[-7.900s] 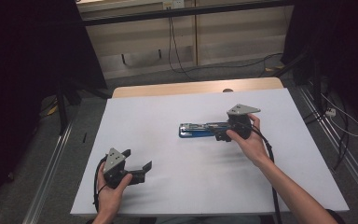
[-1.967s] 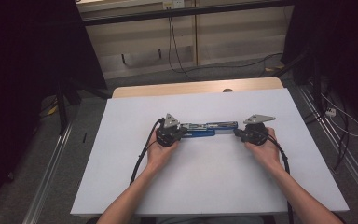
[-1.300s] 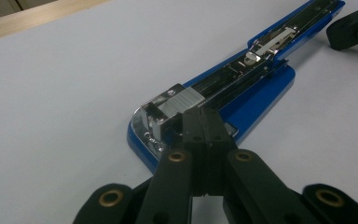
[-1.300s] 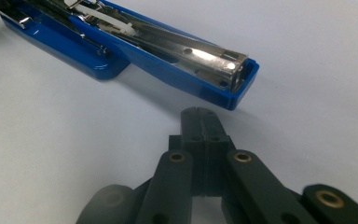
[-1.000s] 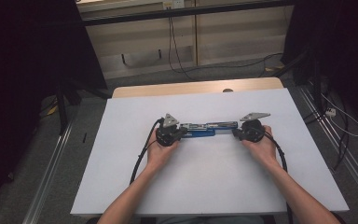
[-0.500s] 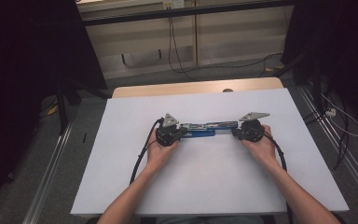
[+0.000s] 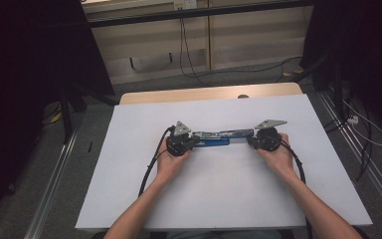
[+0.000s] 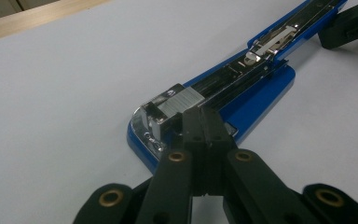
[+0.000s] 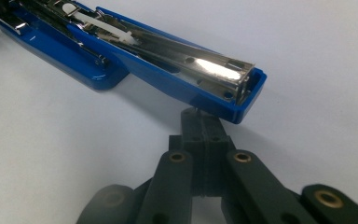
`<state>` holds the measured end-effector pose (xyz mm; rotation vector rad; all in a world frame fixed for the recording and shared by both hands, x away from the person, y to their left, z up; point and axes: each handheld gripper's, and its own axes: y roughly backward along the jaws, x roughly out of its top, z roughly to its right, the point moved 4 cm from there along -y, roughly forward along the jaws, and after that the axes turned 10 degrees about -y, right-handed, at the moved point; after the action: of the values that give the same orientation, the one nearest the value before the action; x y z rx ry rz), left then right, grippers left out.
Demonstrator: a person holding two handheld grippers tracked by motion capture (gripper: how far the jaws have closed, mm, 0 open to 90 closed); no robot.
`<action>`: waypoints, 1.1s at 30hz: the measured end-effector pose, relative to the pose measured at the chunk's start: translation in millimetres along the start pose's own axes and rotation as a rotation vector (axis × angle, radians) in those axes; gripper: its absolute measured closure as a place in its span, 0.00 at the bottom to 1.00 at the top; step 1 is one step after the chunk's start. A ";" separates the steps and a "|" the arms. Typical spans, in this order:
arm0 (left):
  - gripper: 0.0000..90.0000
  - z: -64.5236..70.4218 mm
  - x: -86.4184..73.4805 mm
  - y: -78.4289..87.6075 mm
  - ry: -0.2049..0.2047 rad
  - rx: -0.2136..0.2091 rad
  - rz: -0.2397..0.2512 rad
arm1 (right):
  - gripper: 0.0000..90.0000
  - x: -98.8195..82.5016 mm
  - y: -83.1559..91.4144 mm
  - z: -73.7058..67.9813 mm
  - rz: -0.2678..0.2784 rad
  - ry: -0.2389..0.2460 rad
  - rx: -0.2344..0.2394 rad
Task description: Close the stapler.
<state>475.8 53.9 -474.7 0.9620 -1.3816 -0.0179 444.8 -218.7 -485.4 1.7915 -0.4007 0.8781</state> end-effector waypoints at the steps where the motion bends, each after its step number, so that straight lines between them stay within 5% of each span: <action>1: 1.00 0.0 0.0 0.0 0.000 0.000 0.000 | 1.00 0.1 -0.1 0.1 0.000 0.001 0.000; 33: 1.00 0.3 -0.6 0.0 -0.018 0.010 0.007 | 1.00 4.8 0.8 -1.8 0.063 -0.007 0.011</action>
<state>475.4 54.0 -475.2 0.9677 -1.4029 -0.0149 446.8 -216.8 -481.0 1.8002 -0.4599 0.9200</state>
